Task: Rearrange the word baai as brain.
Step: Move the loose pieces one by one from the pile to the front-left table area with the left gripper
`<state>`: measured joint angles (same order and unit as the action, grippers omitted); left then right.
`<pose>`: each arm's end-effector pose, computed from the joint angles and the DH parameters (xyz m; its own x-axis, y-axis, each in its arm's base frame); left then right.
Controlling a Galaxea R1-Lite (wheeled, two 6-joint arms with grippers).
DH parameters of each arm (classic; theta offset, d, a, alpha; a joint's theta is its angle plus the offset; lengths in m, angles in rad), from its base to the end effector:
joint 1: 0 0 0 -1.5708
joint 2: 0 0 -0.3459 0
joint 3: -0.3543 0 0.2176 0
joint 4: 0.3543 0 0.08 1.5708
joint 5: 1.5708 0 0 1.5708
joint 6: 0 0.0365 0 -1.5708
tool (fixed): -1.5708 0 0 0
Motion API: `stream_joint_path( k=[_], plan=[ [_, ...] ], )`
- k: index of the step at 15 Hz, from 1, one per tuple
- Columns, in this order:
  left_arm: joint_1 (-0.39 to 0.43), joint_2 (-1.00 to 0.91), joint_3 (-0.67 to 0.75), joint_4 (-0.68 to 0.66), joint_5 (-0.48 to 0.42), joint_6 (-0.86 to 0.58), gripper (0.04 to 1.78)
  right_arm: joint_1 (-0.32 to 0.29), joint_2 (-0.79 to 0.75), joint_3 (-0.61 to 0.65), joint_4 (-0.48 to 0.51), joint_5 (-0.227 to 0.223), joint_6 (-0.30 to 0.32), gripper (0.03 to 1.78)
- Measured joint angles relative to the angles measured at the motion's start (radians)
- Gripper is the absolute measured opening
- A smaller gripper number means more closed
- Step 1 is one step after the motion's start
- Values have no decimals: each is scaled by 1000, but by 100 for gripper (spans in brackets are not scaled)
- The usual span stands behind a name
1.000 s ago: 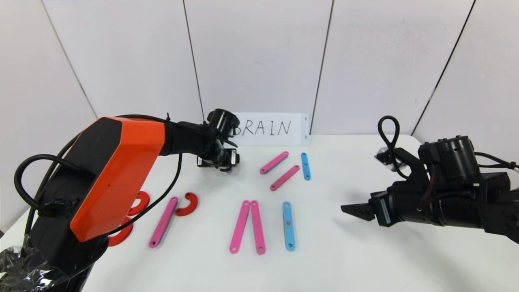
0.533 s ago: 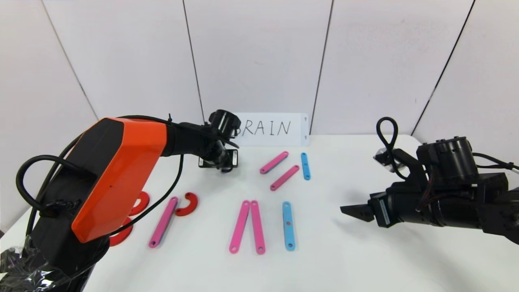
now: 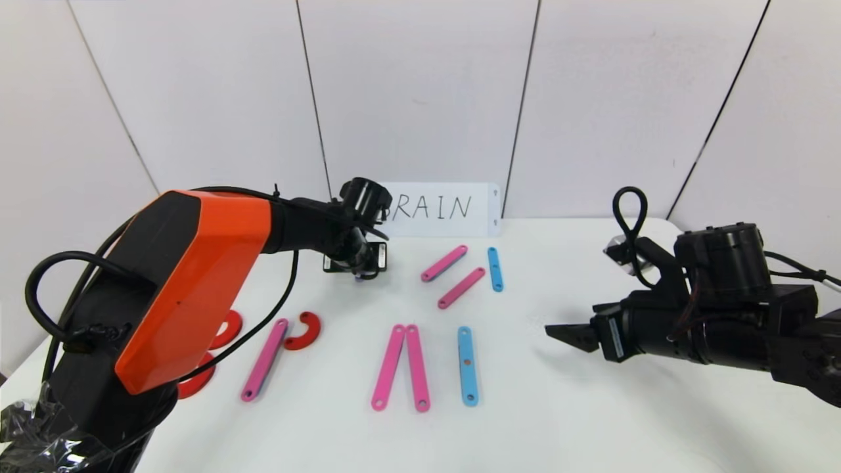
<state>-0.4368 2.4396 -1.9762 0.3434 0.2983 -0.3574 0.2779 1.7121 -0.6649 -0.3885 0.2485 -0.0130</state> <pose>0.5119 -0.2271 0.1167 0.7235 -0.0134 -0.6902 -0.0227 0.9988 -0.0432 0.2931 0.0930 0.1328 0.6696 0.4468 -0.5933 -0.4606 0.8765 0.1403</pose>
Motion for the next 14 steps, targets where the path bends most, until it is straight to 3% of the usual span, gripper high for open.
stream_joint_path(
  k=[2,5,7,11,14],
  plan=[
    [-1,-11,7,14,2,-20,27,-2,-3,13,-16,13,2,173],
    [-8,-53,24,110,5,-86,27,-16,-21,21,-18,77,4,173],
    [-13,-103,58,176,7,-141,27,-26,-29,25,-18,95,3,173],
    [-33,-247,230,197,12,-188,27,-51,-55,27,-9,163,3,173],
    [-67,-375,374,201,20,-254,27,-54,-64,31,-16,166,3,173]
  ],
)
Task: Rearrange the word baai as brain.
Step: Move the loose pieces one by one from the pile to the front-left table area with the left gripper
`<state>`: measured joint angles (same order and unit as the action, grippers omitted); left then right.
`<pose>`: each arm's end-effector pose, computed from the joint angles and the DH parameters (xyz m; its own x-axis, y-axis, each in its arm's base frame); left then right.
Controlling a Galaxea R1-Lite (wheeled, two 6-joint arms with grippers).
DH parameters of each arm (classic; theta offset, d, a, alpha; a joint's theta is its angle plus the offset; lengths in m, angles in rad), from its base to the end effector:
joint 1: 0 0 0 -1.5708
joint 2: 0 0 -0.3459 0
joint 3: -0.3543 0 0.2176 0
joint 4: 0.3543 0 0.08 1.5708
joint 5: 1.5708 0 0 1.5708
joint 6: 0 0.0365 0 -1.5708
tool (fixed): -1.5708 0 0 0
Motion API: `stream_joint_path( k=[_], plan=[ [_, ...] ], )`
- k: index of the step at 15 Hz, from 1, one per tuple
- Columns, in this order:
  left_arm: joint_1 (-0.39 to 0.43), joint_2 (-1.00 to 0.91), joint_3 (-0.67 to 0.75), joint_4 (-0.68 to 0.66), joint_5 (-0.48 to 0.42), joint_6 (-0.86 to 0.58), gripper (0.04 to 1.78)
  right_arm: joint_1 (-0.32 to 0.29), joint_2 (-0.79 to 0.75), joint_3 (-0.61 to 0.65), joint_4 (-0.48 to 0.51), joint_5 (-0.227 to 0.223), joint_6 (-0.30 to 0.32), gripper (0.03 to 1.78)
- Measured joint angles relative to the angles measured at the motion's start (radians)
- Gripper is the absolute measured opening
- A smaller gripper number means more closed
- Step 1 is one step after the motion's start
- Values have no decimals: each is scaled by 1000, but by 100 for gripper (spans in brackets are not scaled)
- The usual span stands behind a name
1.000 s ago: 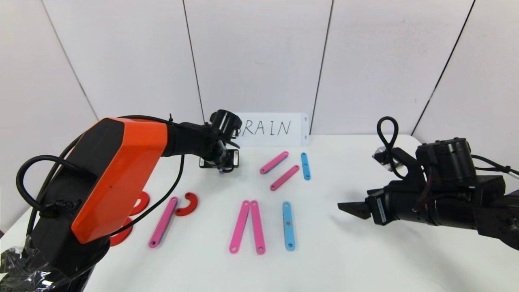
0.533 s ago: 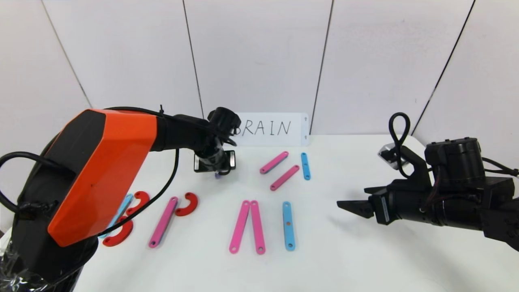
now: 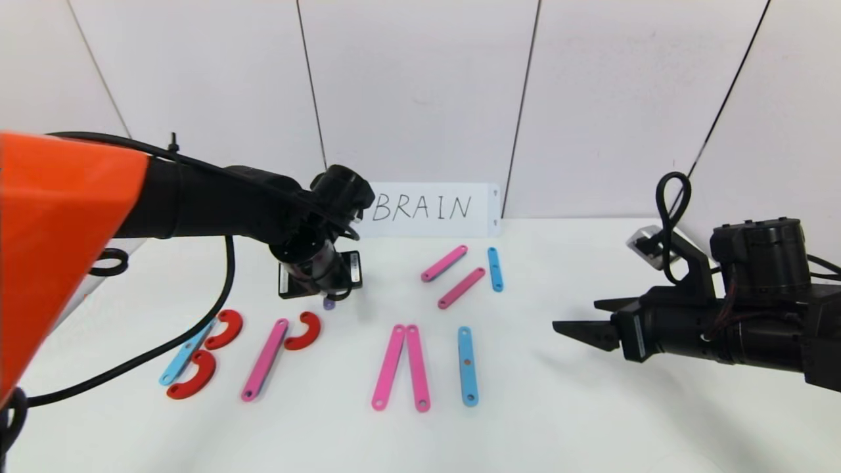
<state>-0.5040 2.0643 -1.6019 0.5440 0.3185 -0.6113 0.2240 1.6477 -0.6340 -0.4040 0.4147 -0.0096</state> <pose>0.3921 -0.2032 0.1843 0.5961 0.0289 -0.8024 -0.1692 0.9814 -0.0903 0.2810 0.0791 0.1466 0.6421 0.5595 -0.5241 -0.5307 0.8177 0.2228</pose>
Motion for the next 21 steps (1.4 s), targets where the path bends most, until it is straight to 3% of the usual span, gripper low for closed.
stream_joint_path(
  k=[6,13,21],
  plan=[
    [-95,-156,237,-16,93,-118,27,0,0,1,0,-4,-3,173],
    [-128,-267,482,-132,102,-202,27,11,20,1,-1,-10,-9,173],
    [-137,-250,548,-120,113,-507,27,14,31,4,-3,-16,-9,173]
  ],
)
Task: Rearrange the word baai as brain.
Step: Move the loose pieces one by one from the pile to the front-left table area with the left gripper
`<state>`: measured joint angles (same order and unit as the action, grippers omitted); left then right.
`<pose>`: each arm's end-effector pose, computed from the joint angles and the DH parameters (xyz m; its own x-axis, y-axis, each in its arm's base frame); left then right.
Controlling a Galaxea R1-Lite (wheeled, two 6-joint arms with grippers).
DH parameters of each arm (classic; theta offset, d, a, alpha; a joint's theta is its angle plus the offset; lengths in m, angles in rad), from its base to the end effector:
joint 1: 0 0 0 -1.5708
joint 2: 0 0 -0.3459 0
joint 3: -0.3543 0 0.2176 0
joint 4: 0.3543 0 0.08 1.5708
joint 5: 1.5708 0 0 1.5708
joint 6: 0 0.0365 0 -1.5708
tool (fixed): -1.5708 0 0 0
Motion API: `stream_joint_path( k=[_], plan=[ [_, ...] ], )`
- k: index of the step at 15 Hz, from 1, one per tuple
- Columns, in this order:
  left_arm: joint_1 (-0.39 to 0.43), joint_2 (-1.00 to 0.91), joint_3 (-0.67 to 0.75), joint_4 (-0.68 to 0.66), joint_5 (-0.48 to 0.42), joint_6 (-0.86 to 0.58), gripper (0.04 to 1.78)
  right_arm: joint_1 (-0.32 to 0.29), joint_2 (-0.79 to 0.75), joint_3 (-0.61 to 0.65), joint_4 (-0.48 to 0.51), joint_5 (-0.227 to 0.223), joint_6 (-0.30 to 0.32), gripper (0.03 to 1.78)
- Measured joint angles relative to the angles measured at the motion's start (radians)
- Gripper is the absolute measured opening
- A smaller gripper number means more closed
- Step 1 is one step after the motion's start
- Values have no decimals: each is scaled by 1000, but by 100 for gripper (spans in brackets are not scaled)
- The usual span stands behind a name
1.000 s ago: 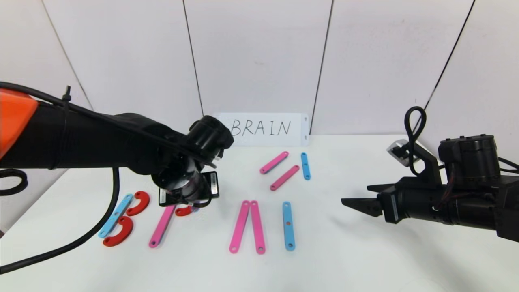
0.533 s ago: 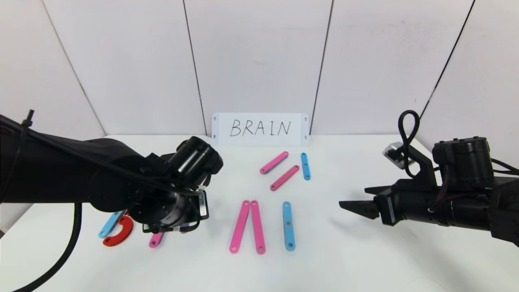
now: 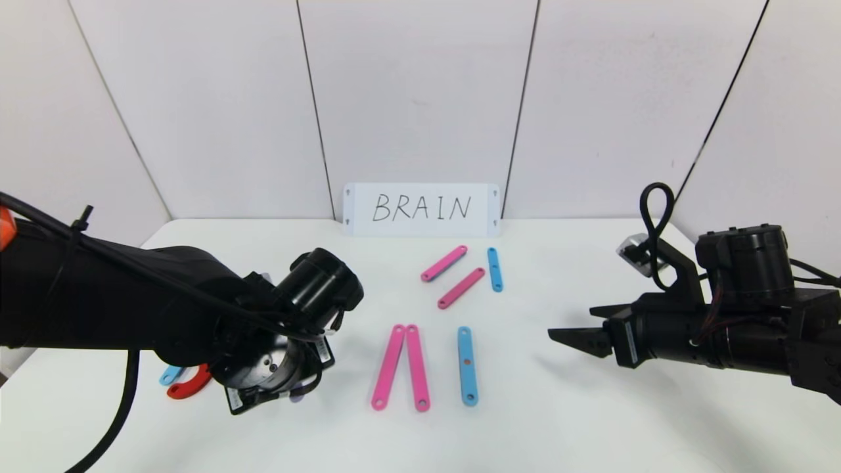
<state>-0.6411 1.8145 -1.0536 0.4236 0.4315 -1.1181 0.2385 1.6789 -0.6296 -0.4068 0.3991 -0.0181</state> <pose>0.2704 -0.1827 0.1448 0.5244 0.1305 -0.8414 -0.4852 0.8578 -0.1694 0.2837 0.0836 0.1364 0.6250 0.5519 -0.5521 -0.5304 0.8191 0.2183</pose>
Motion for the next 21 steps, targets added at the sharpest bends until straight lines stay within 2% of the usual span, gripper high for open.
stream_joint_path(
  k=[13,15,18,21],
  plan=[
    [27,61,3,-12,5,-13,27,2,23,1,0,-3,-3,173],
    [34,72,-2,-13,16,-12,33,3,22,2,0,-3,-3,173],
    [35,92,-6,-25,20,-12,60,3,20,3,0,-3,-4,173],
    [33,97,-11,-30,20,-10,111,3,20,3,0,-3,-4,173]
  ],
)
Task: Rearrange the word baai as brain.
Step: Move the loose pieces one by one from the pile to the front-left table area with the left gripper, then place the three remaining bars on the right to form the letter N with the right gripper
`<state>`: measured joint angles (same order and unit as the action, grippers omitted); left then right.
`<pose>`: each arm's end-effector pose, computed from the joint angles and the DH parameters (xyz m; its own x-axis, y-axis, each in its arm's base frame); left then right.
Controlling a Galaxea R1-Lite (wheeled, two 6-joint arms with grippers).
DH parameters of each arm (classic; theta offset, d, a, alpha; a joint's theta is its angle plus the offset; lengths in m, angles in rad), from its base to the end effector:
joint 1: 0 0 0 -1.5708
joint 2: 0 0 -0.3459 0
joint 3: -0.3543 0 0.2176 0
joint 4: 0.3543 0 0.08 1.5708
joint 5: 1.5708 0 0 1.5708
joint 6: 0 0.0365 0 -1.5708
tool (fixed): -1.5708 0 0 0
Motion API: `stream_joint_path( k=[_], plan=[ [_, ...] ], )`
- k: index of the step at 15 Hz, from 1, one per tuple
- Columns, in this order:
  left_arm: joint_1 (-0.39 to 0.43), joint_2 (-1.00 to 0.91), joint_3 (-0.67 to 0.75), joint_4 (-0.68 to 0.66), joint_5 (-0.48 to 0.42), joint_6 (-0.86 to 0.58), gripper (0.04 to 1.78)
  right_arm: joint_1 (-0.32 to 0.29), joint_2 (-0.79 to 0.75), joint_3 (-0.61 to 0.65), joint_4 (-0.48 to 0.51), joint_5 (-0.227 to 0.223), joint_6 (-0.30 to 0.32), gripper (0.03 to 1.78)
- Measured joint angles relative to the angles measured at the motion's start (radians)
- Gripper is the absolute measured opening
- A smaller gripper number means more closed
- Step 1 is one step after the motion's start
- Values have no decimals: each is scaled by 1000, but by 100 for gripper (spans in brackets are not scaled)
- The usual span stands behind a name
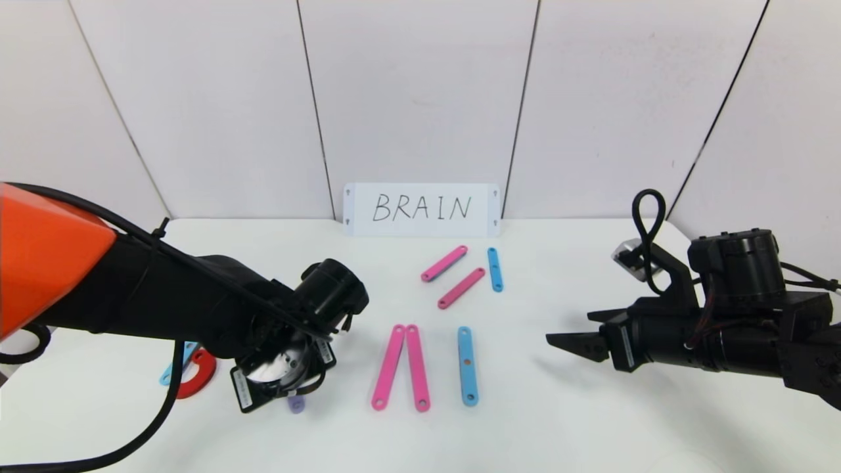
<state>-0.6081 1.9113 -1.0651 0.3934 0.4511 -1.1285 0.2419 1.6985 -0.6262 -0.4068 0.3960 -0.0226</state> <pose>0.2914 -0.1835 0.1166 0.4893 0.1906 -0.8511 -0.5312 0.8391 -0.1174 0.2853 0.0849 0.1297 0.6122 0.5483 -0.5697 -0.5290 0.8195 0.2203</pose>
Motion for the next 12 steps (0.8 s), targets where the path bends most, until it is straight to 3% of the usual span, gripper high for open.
stream_joint_path(
  k=[2,5,12],
  plan=[
    [-4,-1,-9,1,-1,0,142,0,-1,0,0,0,0,173],
    [-22,-8,-16,1,-1,-1,169,0,-2,1,0,0,0,173],
    [-43,-68,-12,3,-13,36,174,-1,-12,3,0,2,-3,173]
  ],
)
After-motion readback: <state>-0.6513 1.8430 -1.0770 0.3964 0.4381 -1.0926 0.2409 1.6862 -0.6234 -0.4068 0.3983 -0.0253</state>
